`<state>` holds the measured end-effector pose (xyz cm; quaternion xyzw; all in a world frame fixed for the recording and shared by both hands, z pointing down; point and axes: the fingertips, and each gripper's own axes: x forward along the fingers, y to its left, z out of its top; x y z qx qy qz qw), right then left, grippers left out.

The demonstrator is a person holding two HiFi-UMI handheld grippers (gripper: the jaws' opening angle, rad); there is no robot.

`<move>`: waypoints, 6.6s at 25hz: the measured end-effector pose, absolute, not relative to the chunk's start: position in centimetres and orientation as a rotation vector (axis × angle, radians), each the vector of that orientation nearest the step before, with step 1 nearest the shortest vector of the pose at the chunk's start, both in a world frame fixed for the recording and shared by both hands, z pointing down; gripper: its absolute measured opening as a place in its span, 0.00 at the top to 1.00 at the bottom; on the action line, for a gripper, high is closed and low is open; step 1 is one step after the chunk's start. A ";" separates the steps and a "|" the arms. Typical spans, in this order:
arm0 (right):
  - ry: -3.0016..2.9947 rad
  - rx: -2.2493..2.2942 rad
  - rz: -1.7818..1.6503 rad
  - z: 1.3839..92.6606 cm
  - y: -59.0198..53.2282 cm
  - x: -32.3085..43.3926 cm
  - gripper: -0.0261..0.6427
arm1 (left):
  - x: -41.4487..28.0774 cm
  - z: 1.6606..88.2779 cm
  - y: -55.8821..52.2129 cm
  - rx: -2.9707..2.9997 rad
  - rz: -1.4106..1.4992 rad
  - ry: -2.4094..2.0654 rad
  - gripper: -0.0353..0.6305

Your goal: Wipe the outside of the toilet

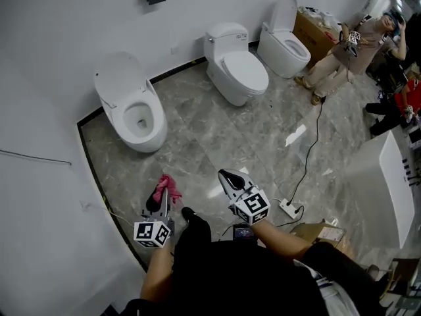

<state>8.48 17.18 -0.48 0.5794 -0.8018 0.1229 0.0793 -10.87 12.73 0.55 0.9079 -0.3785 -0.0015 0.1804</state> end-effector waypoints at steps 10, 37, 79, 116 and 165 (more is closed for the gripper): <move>-2.384 1.715 0.462 2.5 5.0 8.9 0.91 | -10.1 5.1 0.5 2.539 0.060 -1.033 0.79; -2.592 1.476 0.439 34.5 -17.5 6.2 0.91 | -5.6 35.8 -14.6 2.455 0.121 -1.318 0.80; -2.663 1.642 0.381 44.4 -19.0 1.3 0.91 | -13.5 52.3 -23.6 2.386 0.369 -1.647 0.82; -2.683 1.631 0.407 45.6 -17.3 1.7 0.91 | -30.3 51.6 -26.9 2.079 0.496 -1.951 0.83; -2.791 1.628 0.337 43.6 -17.2 0.0 0.91 | -14.8 56.1 -23.6 2.173 0.417 -1.828 0.83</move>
